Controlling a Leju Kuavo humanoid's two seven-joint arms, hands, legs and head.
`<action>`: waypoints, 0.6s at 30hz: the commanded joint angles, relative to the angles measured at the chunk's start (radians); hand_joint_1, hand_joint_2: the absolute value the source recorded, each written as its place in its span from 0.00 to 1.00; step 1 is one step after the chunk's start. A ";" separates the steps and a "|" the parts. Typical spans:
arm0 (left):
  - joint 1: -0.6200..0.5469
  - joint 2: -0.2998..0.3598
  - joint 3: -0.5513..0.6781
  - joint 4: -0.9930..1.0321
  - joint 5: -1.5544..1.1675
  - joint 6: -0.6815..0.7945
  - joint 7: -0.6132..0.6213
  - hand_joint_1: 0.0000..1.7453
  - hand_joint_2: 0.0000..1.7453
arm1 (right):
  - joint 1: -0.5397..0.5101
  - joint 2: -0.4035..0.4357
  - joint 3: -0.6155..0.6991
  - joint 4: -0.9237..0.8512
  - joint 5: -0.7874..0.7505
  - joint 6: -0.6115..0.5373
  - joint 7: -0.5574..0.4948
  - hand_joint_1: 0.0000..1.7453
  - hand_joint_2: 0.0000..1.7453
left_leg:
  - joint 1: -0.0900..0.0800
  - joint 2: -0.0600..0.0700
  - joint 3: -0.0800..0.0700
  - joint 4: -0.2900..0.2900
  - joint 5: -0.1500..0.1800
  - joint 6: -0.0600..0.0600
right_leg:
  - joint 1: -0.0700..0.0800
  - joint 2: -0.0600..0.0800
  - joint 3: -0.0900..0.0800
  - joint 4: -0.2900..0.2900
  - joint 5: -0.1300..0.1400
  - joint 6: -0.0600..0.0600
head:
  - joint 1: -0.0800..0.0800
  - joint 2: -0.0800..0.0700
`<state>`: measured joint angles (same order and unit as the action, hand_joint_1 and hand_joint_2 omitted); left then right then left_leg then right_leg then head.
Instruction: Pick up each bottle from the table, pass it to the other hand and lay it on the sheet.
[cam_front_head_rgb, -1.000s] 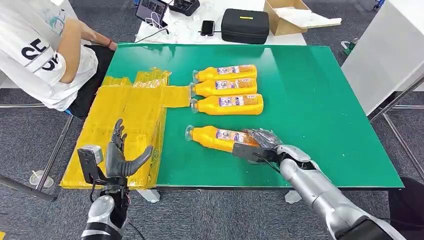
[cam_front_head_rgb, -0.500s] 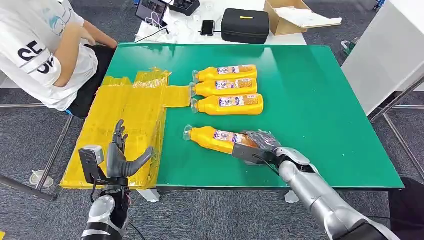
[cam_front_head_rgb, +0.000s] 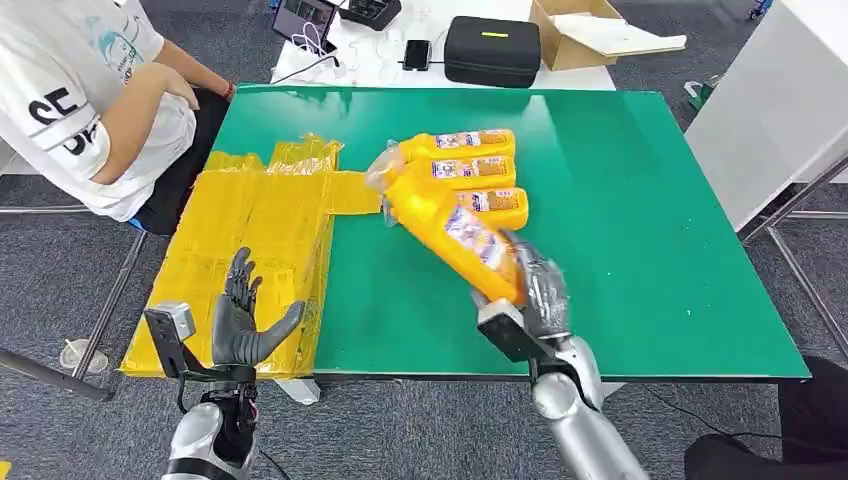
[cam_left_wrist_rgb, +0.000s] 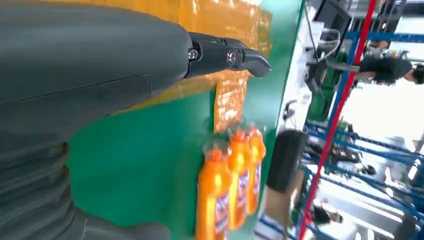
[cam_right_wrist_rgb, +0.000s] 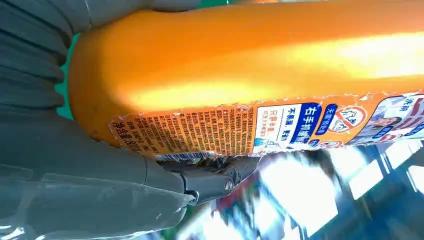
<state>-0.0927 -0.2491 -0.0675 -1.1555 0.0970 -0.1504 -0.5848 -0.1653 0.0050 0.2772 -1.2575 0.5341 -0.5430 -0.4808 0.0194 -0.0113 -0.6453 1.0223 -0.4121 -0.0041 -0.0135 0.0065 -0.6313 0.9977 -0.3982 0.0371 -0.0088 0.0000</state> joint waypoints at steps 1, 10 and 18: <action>-0.032 0.033 -0.068 -0.032 0.114 -0.101 0.058 0.00 1.00 | 0.105 0.140 -0.164 -0.112 -0.043 -0.128 -0.162 1.00 1.00 | 0.000 0.001 0.003 0.001 -0.001 0.001 | 0.001 -0.001 0.003 0.000 -0.001 -0.001 | 0.001 0.000; -0.064 0.064 -0.140 0.016 0.258 -0.309 0.110 0.00 1.00 | 0.070 0.162 -0.042 0.082 -0.021 -0.101 -0.217 1.00 1.00 | 0.000 0.002 0.007 -0.002 -0.001 0.001 | 0.001 0.000 0.006 -0.002 0.000 -0.002 | 0.000 0.000; -0.119 0.073 -0.209 0.094 0.310 -0.397 0.127 0.00 1.00 | 0.004 0.201 0.155 0.268 -0.065 -0.154 -0.217 1.00 1.00 | 0.000 0.004 0.004 -0.001 0.000 0.001 | 0.000 0.002 0.003 -0.001 0.001 -0.001 | 0.000 0.000</action>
<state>-0.1321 -0.2300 -0.1858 -1.1852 0.3880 -0.5078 -0.4719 -0.0703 0.1751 0.2684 -1.2273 0.4914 -0.6748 -0.6954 0.0193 -0.0102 -0.6449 1.0223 -0.4116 -0.0039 -0.0136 0.0067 -0.6311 0.9977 -0.3973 0.0374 -0.0084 0.0004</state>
